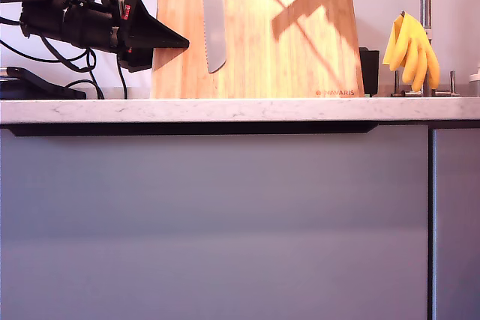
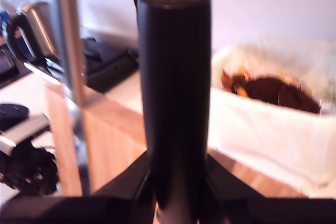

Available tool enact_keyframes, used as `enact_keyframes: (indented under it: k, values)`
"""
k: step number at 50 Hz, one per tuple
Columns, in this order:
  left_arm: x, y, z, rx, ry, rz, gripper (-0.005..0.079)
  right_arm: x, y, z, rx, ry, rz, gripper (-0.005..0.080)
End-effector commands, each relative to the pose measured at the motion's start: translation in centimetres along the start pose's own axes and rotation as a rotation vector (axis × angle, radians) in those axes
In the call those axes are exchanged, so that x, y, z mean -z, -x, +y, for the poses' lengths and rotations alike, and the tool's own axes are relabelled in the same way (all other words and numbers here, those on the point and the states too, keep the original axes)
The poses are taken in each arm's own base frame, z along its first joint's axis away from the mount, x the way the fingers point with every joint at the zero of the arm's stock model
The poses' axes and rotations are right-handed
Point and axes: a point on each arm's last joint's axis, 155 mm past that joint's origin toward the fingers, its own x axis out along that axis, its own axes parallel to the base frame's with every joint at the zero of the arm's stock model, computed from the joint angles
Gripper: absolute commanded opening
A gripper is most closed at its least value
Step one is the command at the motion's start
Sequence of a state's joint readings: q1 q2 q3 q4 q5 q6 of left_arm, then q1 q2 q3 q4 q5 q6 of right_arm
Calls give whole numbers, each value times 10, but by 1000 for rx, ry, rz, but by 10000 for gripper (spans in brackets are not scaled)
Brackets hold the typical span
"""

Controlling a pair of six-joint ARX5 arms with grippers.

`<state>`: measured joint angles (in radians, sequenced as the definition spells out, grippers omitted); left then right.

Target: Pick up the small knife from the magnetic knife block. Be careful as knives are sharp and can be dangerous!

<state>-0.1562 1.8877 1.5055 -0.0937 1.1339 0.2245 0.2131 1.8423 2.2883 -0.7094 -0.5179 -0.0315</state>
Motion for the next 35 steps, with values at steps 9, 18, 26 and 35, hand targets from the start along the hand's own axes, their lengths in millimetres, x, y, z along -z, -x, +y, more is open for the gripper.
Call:
enact_keyframes:
  k: [9, 18, 26, 35]
  values:
    - [-10, -1, 4, -18, -86, -18, -24, 3, 7, 13, -35, -11, 27, -13]
    - [-10, -1, 4, -18, -85, -17, -24, 24, 8, 15, -42, -41, 110, -13]
    - [-10, -1, 4, -18, -85, -17, -24, 41, 13, 12, -37, -83, 174, -13]
    - [-10, -1, 4, -18, -85, -17, -24, 60, 21, 3, -16, -137, 244, -13]
